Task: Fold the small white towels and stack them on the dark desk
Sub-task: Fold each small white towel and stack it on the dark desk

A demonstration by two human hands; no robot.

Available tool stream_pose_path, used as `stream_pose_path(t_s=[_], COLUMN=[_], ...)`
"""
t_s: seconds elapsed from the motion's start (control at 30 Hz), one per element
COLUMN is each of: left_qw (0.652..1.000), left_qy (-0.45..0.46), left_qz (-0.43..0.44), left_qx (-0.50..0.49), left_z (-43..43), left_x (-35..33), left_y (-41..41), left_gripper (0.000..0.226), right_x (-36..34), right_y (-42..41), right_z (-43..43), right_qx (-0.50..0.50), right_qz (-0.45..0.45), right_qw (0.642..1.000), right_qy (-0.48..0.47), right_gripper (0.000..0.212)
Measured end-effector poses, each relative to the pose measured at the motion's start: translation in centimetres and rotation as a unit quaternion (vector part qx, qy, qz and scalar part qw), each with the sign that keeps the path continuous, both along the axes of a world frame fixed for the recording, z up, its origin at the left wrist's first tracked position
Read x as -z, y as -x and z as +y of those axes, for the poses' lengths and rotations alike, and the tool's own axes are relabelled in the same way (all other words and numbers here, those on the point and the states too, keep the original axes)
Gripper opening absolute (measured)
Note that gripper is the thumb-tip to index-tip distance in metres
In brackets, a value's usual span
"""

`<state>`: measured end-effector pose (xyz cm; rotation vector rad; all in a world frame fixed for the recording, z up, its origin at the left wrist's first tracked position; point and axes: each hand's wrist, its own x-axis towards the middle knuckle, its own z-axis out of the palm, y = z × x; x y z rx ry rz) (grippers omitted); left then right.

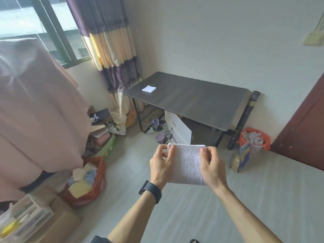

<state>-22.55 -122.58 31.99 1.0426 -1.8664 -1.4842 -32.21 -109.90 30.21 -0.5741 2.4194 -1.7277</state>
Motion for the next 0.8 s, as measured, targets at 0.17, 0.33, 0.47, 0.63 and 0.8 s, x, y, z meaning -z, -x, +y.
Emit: stream_pose_path(t_s=[0.17, 0.33, 0.47, 0.63, 0.8], left_qw=[0.999, 0.994, 0.993, 0.994, 0.995], left_qy=[-0.001, -0.008, -0.014, -0.022, -0.042], left_qz=[-0.002, -0.020, -0.031, -0.046, -0.079], left_qx=[-0.055, -0.103, -0.117, -0.100, -0.050], left_z=[-8.5, -17.0, -24.4, -35.2, -44.8], left_x=[-0.1, 1.0, 2.7, 5.0, 7.0], left_y=[6.3, 10.8, 14.3, 19.0, 24.0], left_gripper=[0.024, 0.024, 0.024, 0.025, 0.027], right_x=[-0.2, 0.2, 1.3, 3.5, 5.9], right_y=[7.2, 12.3, 16.1, 20.7, 25.2], right_z=[-9.4, -18.5, -26.2, -36.8, -45.6], right_qx=[-0.048, -0.093, -0.119, -0.094, -0.052], right_qz=[-0.012, -0.010, -0.024, -0.037, -0.068], right_qw=[0.999, 0.996, 0.993, 0.995, 0.996], right_qy=[0.009, -0.003, -0.004, 0.000, -0.029], right_gripper=[0.014, 0.012, 0.013, 0.009, 0.011])
